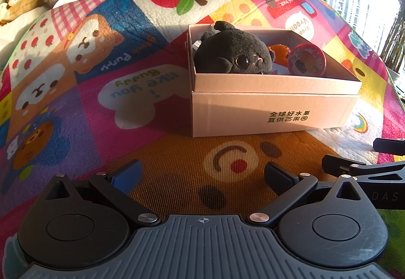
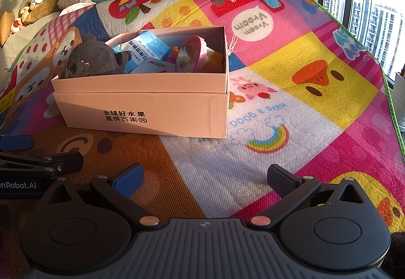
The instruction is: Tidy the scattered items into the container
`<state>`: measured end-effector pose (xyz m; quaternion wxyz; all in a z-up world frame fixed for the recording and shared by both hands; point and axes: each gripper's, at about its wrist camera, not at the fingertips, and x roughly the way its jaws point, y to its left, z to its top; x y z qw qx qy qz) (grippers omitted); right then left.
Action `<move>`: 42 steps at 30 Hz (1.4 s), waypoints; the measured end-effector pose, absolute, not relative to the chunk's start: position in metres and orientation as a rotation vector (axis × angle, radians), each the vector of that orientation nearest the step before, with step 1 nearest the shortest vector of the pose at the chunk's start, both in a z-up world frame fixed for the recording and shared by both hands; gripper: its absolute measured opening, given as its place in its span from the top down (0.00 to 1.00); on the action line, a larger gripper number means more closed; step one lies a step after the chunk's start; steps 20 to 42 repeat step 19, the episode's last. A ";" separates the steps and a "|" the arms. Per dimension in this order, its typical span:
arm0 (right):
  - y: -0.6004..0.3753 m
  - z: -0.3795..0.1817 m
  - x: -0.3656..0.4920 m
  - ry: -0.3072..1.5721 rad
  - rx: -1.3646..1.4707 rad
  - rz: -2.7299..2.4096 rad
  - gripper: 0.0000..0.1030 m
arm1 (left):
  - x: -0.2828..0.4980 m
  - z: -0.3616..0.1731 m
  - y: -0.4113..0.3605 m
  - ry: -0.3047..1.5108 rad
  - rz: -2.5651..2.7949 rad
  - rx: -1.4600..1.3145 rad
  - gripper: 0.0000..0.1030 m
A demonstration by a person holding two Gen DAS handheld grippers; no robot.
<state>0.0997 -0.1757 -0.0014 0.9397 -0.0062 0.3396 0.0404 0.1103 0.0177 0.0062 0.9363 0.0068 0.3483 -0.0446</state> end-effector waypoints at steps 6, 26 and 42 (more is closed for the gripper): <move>-0.176 -0.001 0.100 0.693 -0.013 0.082 0.00 | 0.110 0.006 0.016 0.714 -0.088 0.021 0.00; -0.176 -0.001 0.100 0.693 -0.013 0.082 0.00 | 0.110 0.006 0.016 0.713 -0.089 0.020 0.00; -0.176 -0.001 0.100 0.693 -0.013 0.082 0.00 | 0.110 0.006 0.016 0.713 -0.089 0.020 0.00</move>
